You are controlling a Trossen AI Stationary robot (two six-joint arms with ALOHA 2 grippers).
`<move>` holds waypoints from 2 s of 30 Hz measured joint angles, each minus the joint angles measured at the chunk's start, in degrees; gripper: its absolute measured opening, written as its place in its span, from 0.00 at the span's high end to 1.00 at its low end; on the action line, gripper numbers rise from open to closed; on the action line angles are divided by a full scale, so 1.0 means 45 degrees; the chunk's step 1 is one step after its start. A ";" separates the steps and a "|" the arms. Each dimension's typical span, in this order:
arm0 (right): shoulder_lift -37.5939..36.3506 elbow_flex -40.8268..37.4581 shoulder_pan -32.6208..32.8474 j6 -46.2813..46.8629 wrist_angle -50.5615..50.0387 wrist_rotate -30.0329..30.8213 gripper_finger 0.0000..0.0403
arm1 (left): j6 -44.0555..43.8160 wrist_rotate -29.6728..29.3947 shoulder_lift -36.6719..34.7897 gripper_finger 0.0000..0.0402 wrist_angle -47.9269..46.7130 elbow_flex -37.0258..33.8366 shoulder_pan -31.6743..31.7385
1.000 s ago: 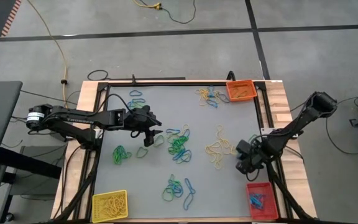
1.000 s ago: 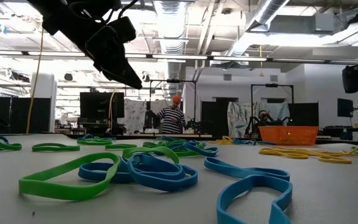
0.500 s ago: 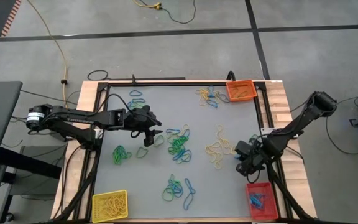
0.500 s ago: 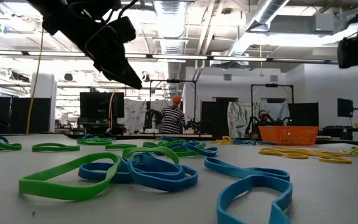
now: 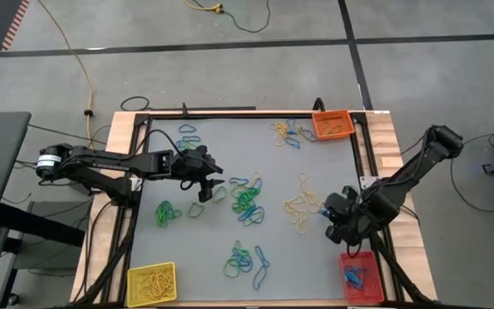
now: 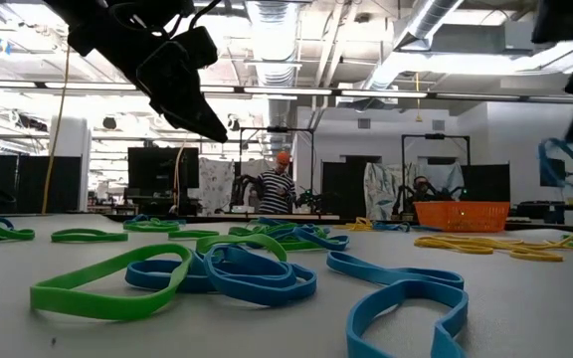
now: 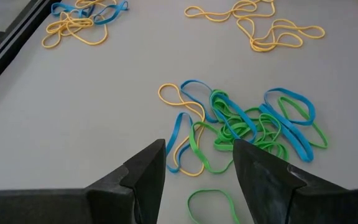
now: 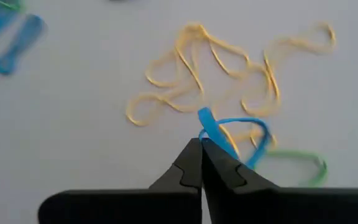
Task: Sort rubber bands into baskets
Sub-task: Put the blue rubber band into the red bin
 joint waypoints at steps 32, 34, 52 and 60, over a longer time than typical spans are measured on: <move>0.0065 0.0001 0.0204 0.1749 -0.2208 -0.1308 0.94 | 0.0000 -0.0002 0.0000 0.56 0.0002 0.0000 0.0000; 0.0112 -0.0004 0.0229 0.1626 -0.1876 -0.1535 0.94 | 0.0000 -0.0003 0.0002 0.56 0.0005 0.0002 0.0000; 0.0107 -0.0004 0.4279 0.2461 0.2279 -0.3537 0.94 | 0.0000 0.0002 0.0000 0.56 0.0000 0.0001 0.0000; 0.0113 -0.0004 0.7703 0.6379 0.2946 -0.2528 0.94 | 0.0000 -0.0003 0.0005 0.56 0.0000 0.0001 0.0000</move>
